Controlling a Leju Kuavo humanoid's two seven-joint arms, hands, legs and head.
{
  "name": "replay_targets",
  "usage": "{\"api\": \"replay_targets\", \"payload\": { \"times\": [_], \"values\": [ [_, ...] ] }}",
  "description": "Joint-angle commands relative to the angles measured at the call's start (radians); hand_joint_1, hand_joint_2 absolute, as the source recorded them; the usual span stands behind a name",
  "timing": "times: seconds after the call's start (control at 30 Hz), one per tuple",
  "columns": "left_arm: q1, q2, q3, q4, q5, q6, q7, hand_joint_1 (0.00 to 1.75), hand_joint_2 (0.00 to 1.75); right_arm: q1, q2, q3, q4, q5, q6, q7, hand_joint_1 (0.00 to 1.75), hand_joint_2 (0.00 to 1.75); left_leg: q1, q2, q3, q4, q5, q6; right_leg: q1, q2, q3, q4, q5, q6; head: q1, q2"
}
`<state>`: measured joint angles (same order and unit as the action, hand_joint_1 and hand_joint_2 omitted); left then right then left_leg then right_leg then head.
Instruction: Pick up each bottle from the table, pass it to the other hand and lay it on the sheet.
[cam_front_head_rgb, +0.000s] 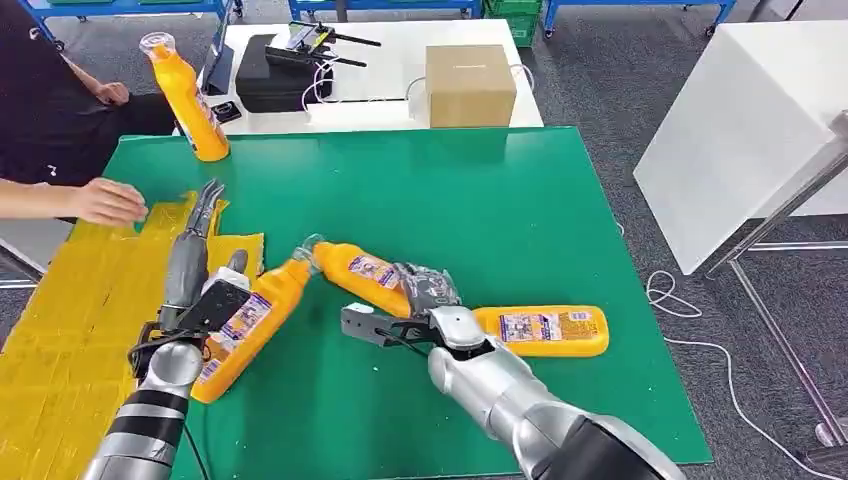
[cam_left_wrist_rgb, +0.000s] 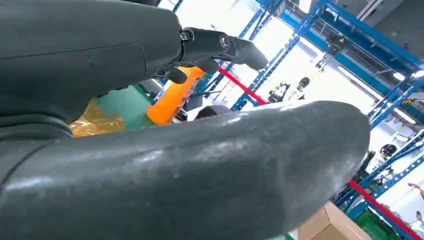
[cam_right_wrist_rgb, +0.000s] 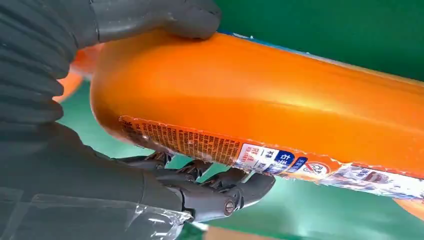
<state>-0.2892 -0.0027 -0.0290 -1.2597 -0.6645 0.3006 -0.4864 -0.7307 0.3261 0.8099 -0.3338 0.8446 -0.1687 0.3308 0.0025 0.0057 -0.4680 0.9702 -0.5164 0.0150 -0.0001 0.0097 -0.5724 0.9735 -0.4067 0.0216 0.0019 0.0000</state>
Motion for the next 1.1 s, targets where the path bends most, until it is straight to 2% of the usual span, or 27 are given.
{"api": "replay_targets", "payload": {
  "times": [0.03,0.2,0.43,0.5,0.53,0.57,0.63,0.67,0.7,0.8,0.87,0.9,0.97,1.1],
  "values": [
    [0.048,-0.033,0.042,-0.085,-0.004,-0.023,0.004,0.00,0.00,-0.075,-0.085,-0.118,-0.007,0.047,-0.181,-0.017,1.75,1.75,0.000,-0.001,-0.001,0.000,0.000,0.000,0.000,-0.001,-0.001,0.000,0.000,0.001,-0.001,0.000],
    [0.096,-0.032,0.066,-0.139,-0.004,-0.032,0.000,0.00,0.00,-0.065,-0.092,-0.225,-0.079,0.093,-0.204,-0.079,1.75,1.75,0.000,-0.001,-0.003,0.001,-0.001,0.000,0.000,-0.001,-0.002,0.000,0.000,0.001,0.000,0.000],
    [0.108,-0.033,0.073,-0.146,0.001,-0.046,-0.004,0.00,0.00,-0.034,-0.080,-0.274,-0.120,0.117,-0.270,-0.140,1.75,1.75,0.000,-0.001,-0.003,0.000,0.000,0.000,0.000,-0.001,-0.003,0.000,0.000,0.000,0.000,0.000],
    [0.120,-0.035,0.082,-0.160,0.085,-0.136,-0.008,0.00,0.00,0.015,-0.078,-0.315,-0.192,0.131,-0.383,-0.241,1.75,1.75,0.001,-0.001,-0.002,0.000,0.000,0.000,0.001,-0.001,-0.001,-0.001,0.000,0.000,-0.001,0.000],
    [0.127,-0.038,0.094,-0.166,0.185,-0.232,-0.012,0.00,0.00,0.043,-0.075,-0.334,-0.234,0.130,-0.419,-0.288,1.75,1.75,0.001,0.000,-0.003,0.000,0.000,0.000,0.001,-0.001,-0.002,-0.001,0.000,0.000,0.000,0.000],
    [0.142,-0.039,0.120,-0.166,0.358,-0.393,-0.002,0.00,0.00,0.084,-0.071,-0.351,-0.301,0.124,-0.447,-0.345,1.75,1.75,0.001,-0.001,-0.002,-0.001,0.000,-0.001,0.001,-0.001,-0.001,-0.001,0.000,0.000,0.000,0.000],
    [0.197,-0.030,0.145,-0.174,0.590,-0.603,0.018,0.00,0.00,0.151,-0.058,-0.333,-0.430,0.115,-0.455,-0.414,1.75,1.75,0.001,0.002,-0.001,-0.001,-0.001,-0.001,0.001,0.001,-0.001,-0.002,0.000,0.000,-0.001,0.000],
    [0.219,-0.028,0.144,-0.181,0.609,-0.626,0.014,0.00,0.00,0.168,-0.051,-0.324,-0.460,0.119,-0.454,-0.417,1.75,1.75,0.002,0.002,0.000,-0.002,-0.001,-0.001,0.002,0.001,0.000,-0.002,0.000,0.000,0.000,0.000],
    [0.258,-0.024,0.139,-0.199,0.695,-0.707,0.020,0.00,0.00,0.199,-0.046,-0.295,-0.518,0.119,-0.445,-0.449,1.75,1.75,0.001,0.004,0.001,-0.002,-0.002,-0.001,0.001,0.003,0.000,-0.002,0.000,0.000,-0.001,0.000],
    [0.369,-0.016,0.101,-0.263,0.900,-0.872,0.040,0.00,0.00,0.253,-0.030,-0.196,-0.610,0.138,-0.403,-0.452,1.75,1.75,0.002,0.006,0.004,-0.004,-0.003,-0.001,0.002,0.005,0.002,-0.003,-0.001,0.000,0.000,0.000],
    [0.402,-0.009,0.093,-0.288,0.910,-0.877,0.035,0.00,0.00,0.262,-0.025,-0.176,-0.617,0.144,-0.411,-0.437,1.75,1.75,0.002,0.008,0.005,-0.005,-0.004,-0.001,0.002,0.008,0.002,-0.003,-0.002,0.000,-0.001,0.000],
    [0.401,-0.009,0.093,-0.289,0.910,-0.877,0.035,0.00,1.75,0.260,-0.027,-0.176,-0.616,0.144,-0.411,-0.437,1.75,1.75,0.001,0.005,0.000,-0.003,-0.003,-0.001,0.001,0.005,-0.002,-0.002,-0.001,0.000,-0.001,0.000],
    [0.420,-0.001,0.069,-0.300,0.975,-0.919,0.049,0.00,1.75,0.273,-0.027,-0.146,-0.632,0.122,-0.405,-0.473,1.61,1.75,0.002,0.005,0.000,-0.003,-0.003,-0.001,0.002,0.004,-0.001,-0.003,-0.001,0.000,-0.001,0.000],
    [0.473,0.001,0.035,-0.353,1.003,-0.933,0.049,0.00,1.75,0.320,-0.020,-0.076,-0.696,0.122,-0.380,-0.494,1.61,1.75,0.002,0.000,-0.004,-0.002,-0.002,-0.001,0.002,-0.001,-0.003,-0.002,-0.002,0.000,0.000,0.000]
  ]
}}
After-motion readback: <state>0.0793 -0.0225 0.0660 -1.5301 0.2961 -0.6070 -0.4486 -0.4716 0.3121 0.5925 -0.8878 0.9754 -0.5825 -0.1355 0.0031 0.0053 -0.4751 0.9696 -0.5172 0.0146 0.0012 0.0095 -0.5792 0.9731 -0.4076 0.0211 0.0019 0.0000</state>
